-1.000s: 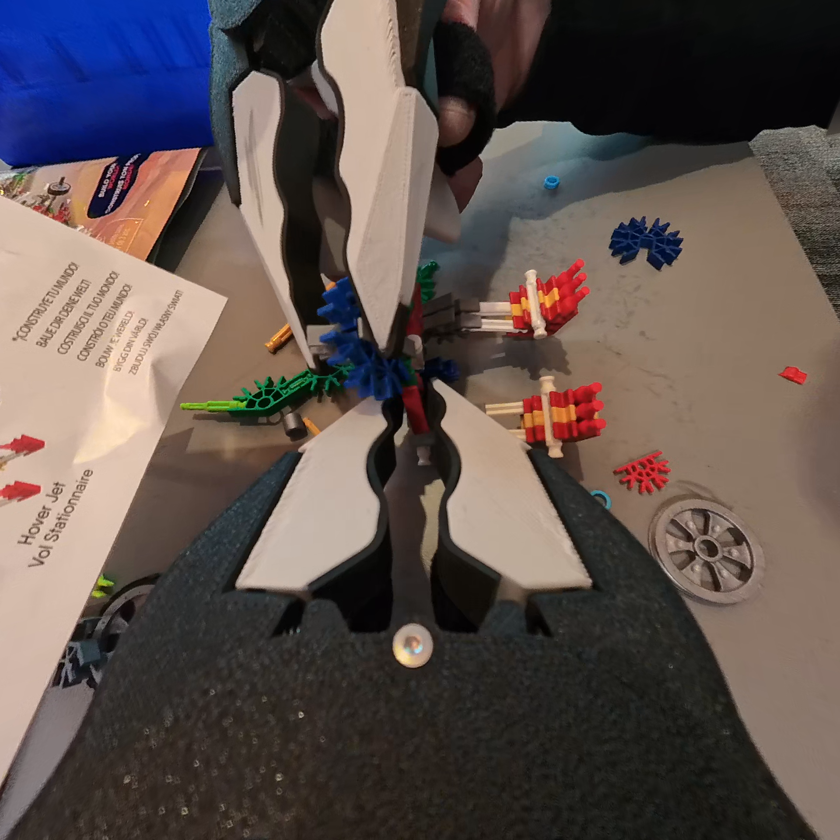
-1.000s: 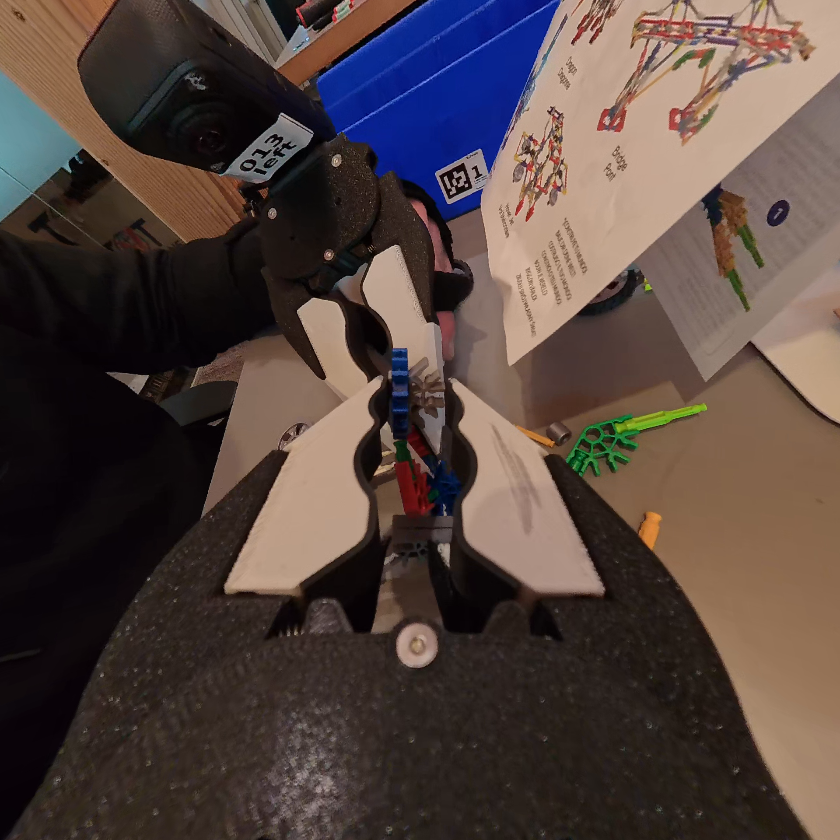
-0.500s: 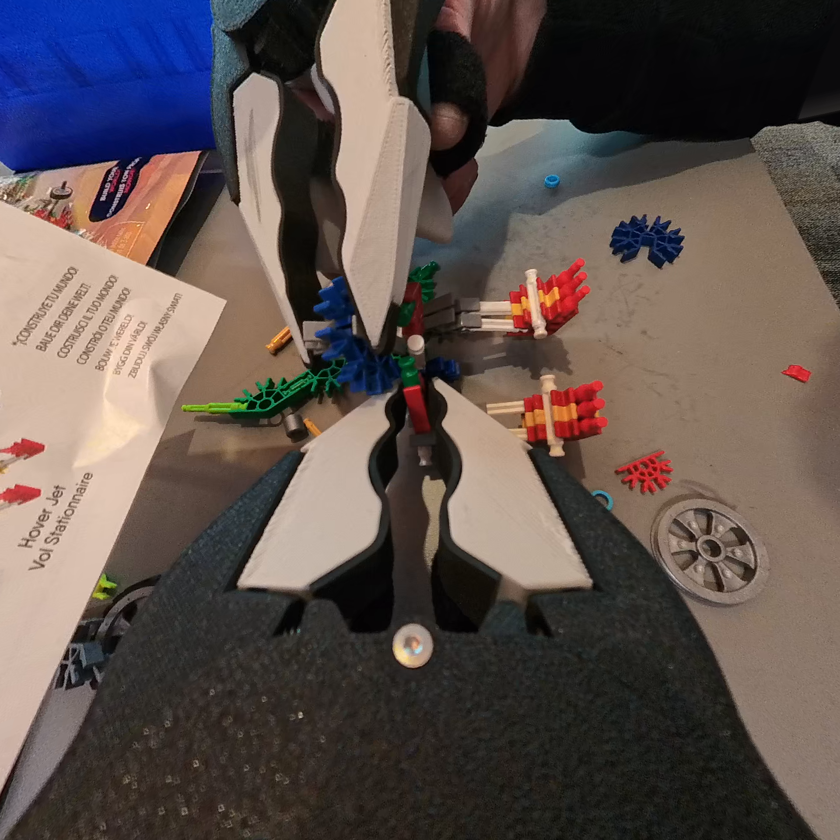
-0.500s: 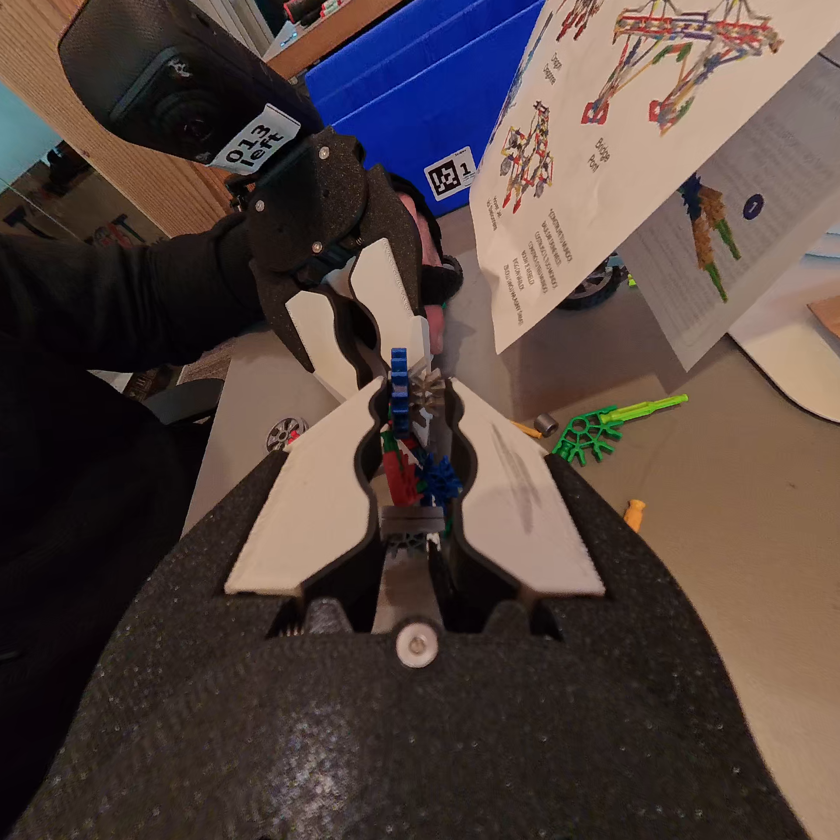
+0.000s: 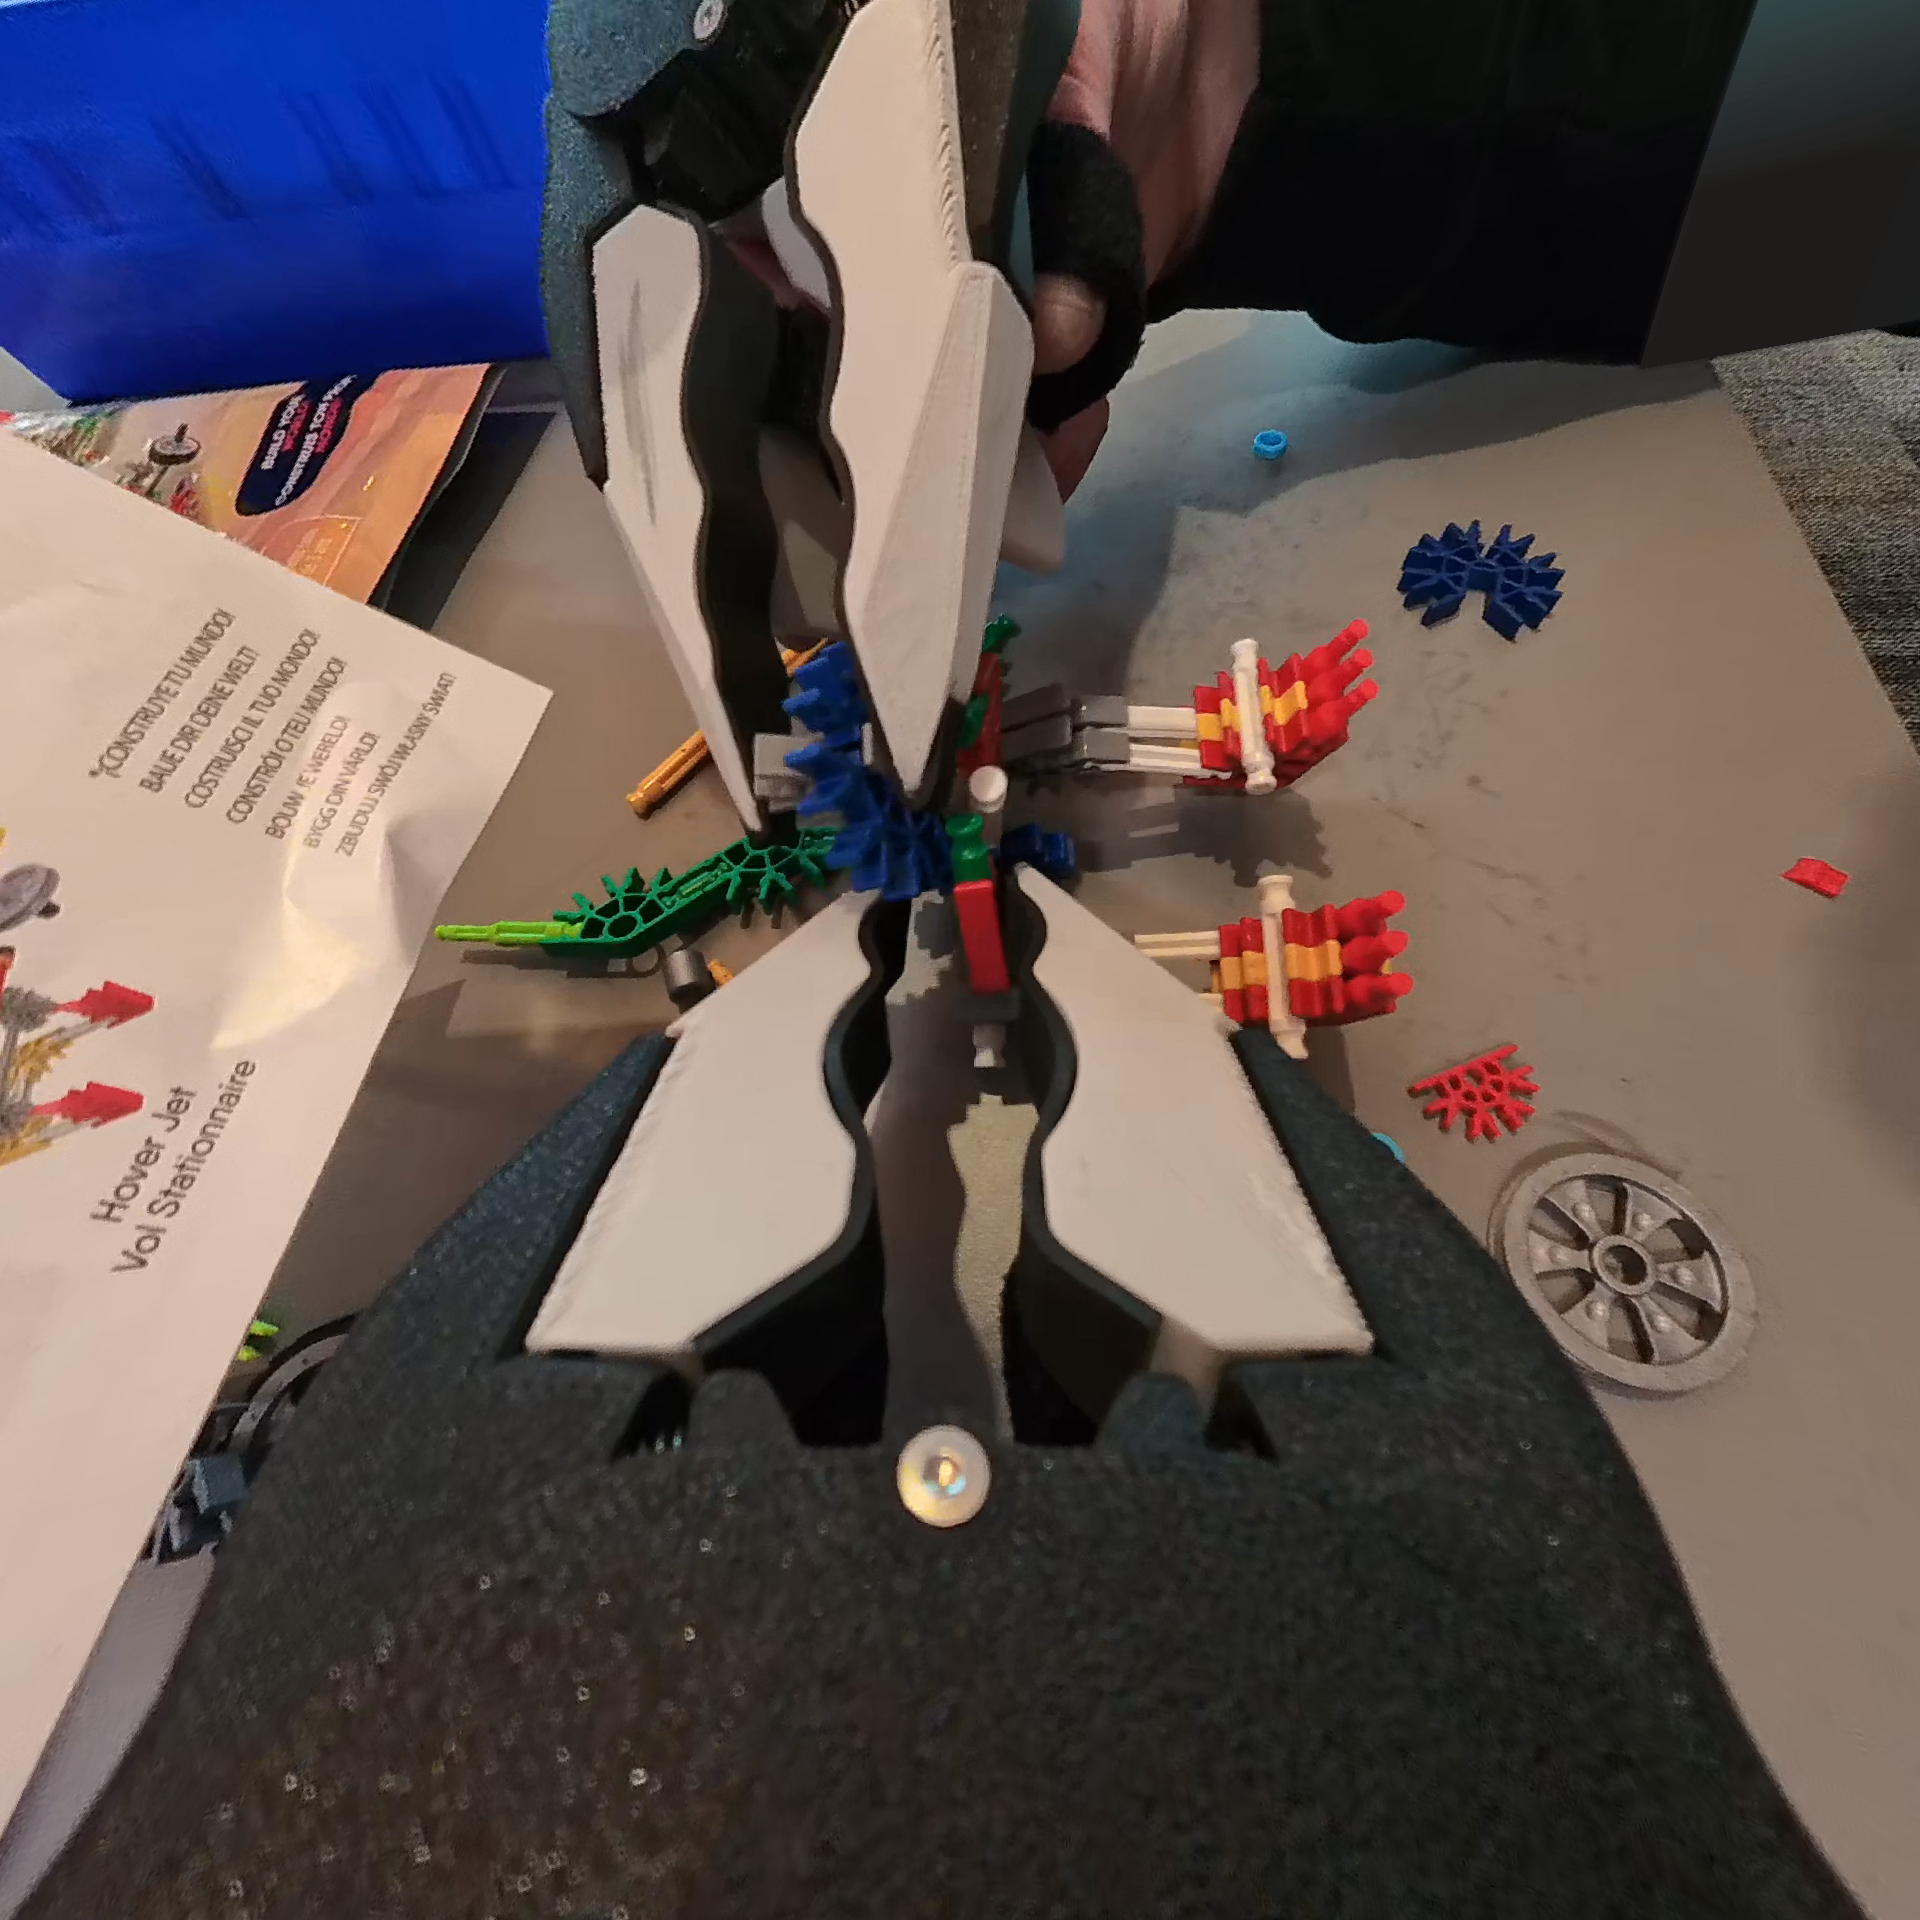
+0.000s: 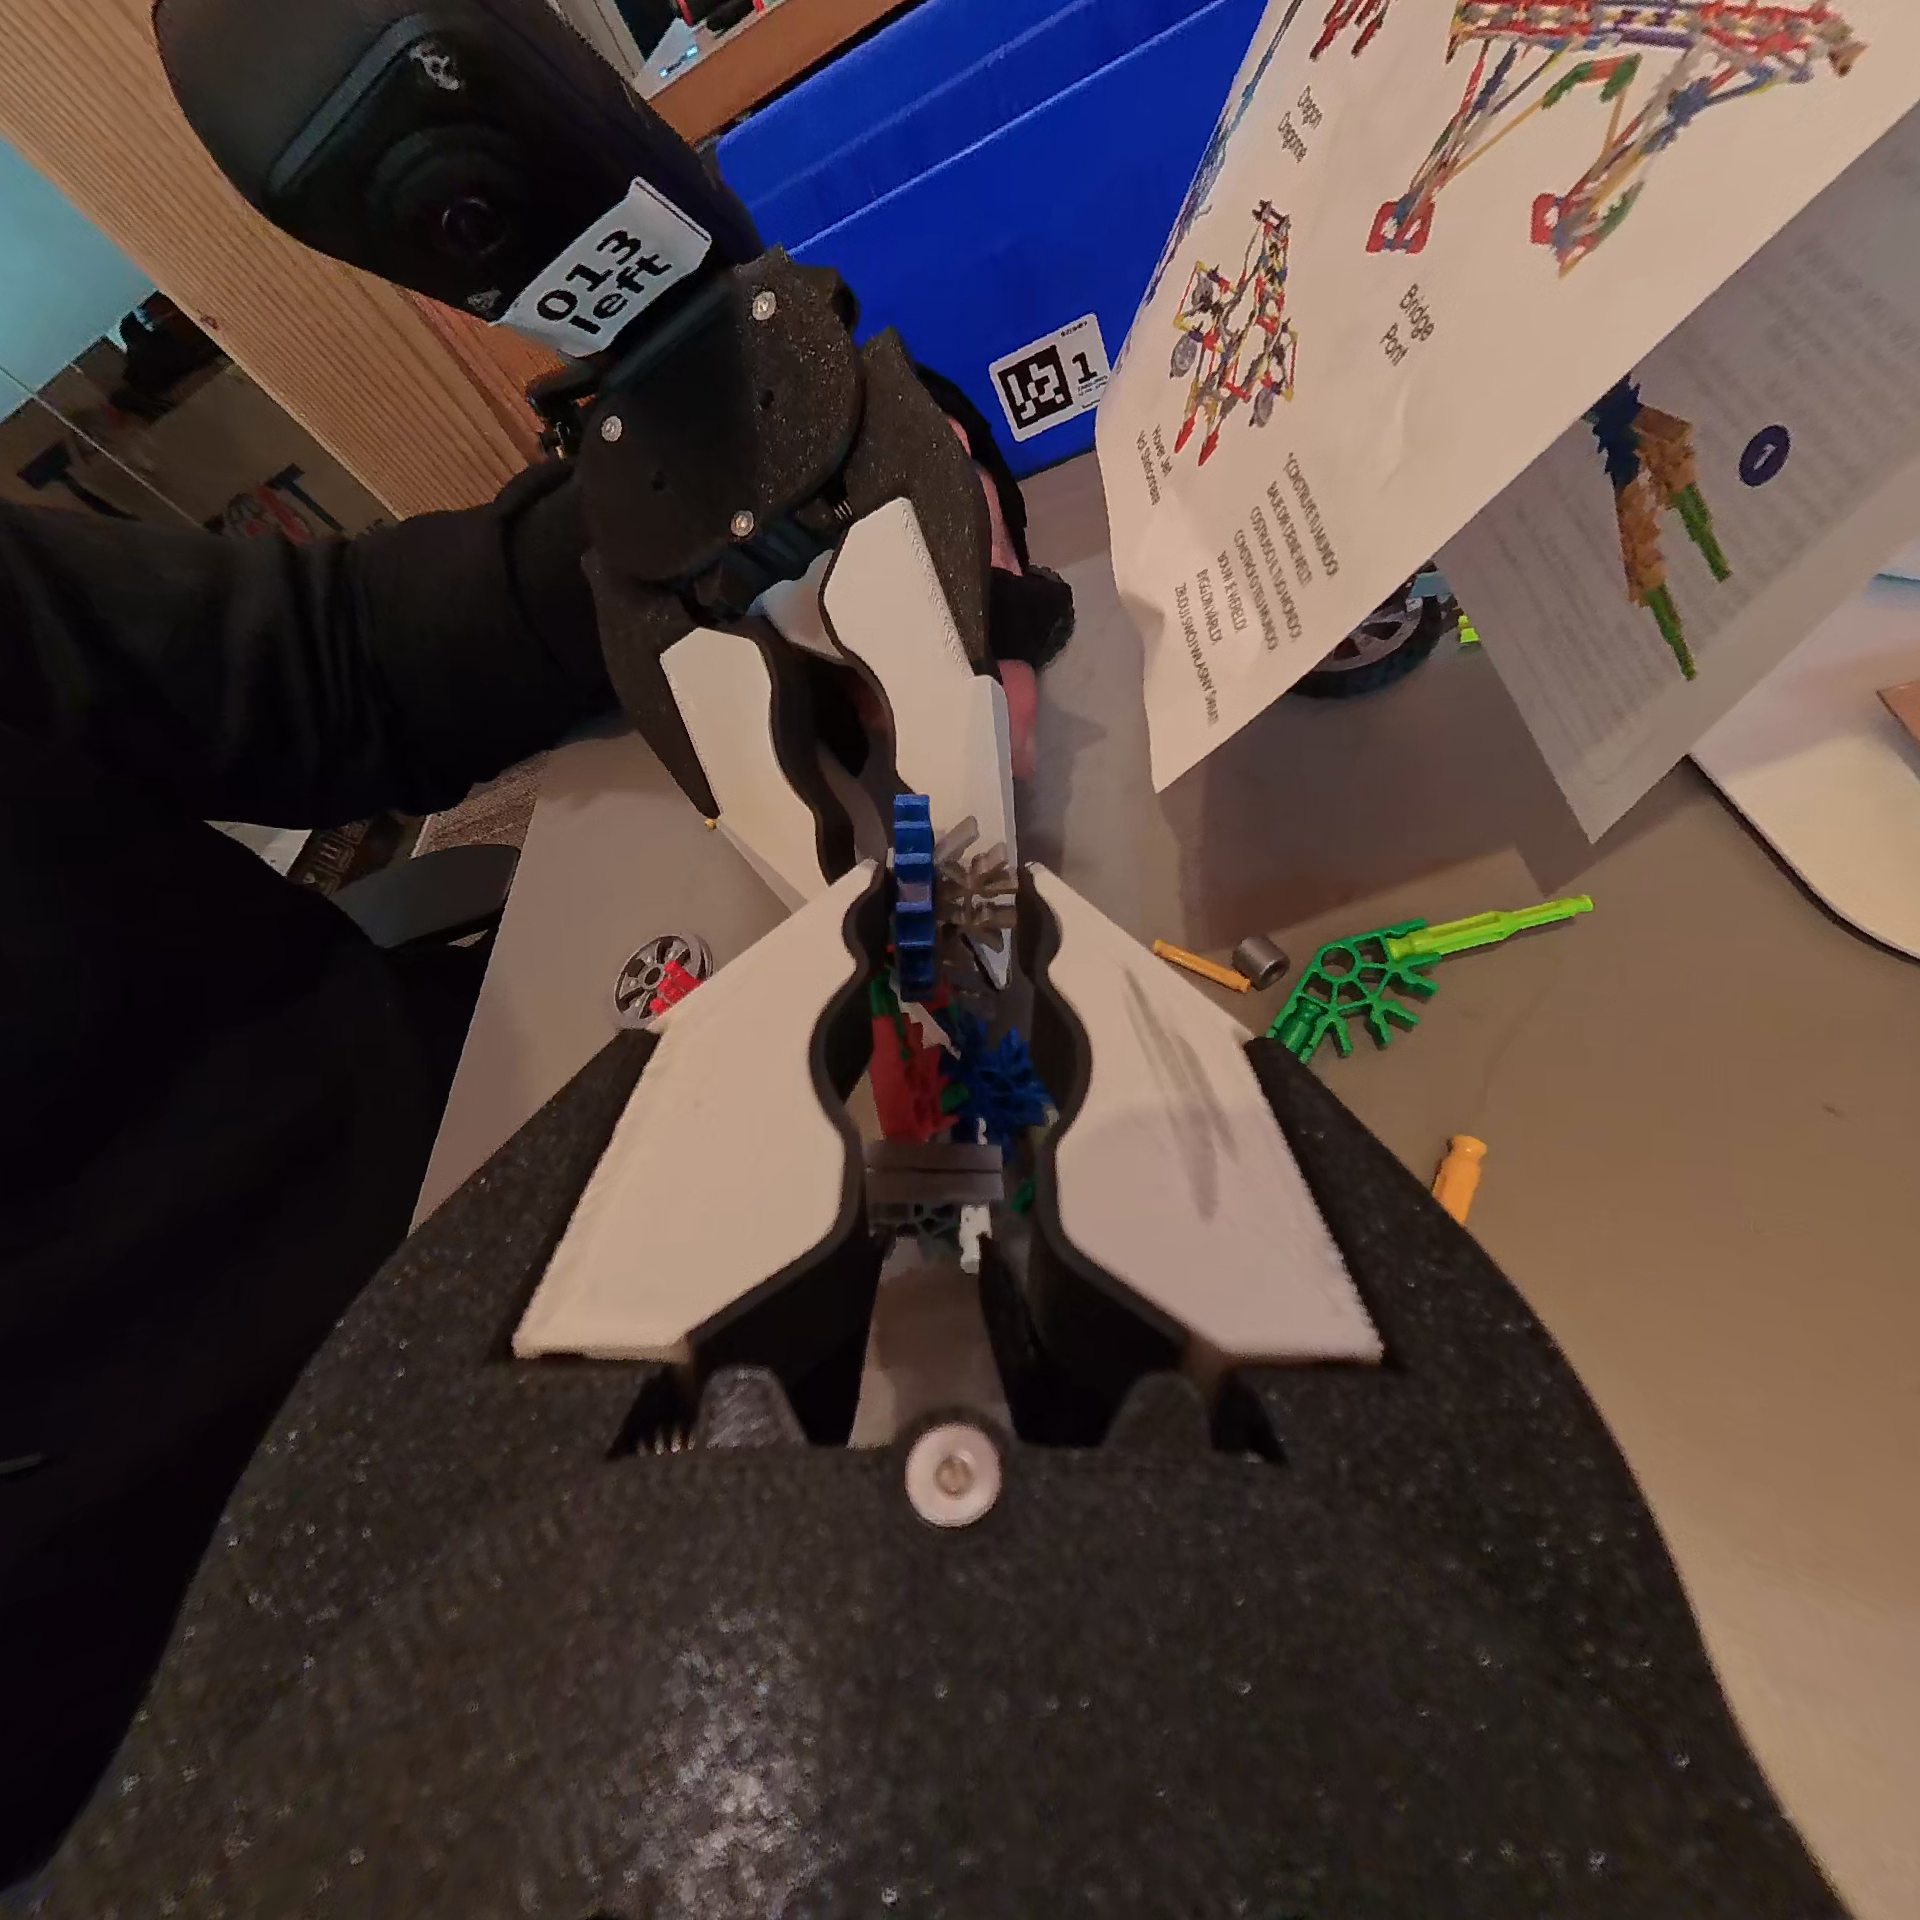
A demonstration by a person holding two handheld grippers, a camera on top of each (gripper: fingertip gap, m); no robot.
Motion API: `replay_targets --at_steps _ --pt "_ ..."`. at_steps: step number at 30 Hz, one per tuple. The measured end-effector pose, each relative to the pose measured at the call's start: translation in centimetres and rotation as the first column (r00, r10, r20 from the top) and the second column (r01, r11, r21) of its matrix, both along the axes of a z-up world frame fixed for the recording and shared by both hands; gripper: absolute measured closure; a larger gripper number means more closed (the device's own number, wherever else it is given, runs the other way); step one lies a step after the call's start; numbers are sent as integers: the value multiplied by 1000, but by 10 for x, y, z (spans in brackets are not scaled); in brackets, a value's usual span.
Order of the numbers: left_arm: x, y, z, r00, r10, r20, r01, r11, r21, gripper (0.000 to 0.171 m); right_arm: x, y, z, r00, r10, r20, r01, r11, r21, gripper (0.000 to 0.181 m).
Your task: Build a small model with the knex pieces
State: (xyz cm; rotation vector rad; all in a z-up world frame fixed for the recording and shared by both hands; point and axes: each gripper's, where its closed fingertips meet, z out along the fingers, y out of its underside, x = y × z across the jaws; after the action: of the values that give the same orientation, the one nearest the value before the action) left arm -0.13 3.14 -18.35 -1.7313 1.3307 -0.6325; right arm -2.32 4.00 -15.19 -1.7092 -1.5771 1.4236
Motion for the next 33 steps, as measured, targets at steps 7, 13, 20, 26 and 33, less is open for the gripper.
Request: replay_targets --at_steps 7,13,20,26,33 --pt "-1 1 6 999 8 37 -8 1000 -4 152 2 -1 -1 1000 9 12 -9 998 61 158" --pt "-1 1 9 998 6 58 -6 1000 1 153 2 0 -1 1000 5 14 -6 997 82 158" --pt "0 2 9 998 9 57 -9 1000 11 154 5 2 0 1000 4 23 -6 995 104 158" --pt "1 2 11 998 7 64 -8 1000 13 155 6 0 -1 1000 14 26 -17 993 119 158" --pt "1 2 11 998 8 69 -9 1000 12 157 6 1 2 1000 3 24 -6 991 136 158"
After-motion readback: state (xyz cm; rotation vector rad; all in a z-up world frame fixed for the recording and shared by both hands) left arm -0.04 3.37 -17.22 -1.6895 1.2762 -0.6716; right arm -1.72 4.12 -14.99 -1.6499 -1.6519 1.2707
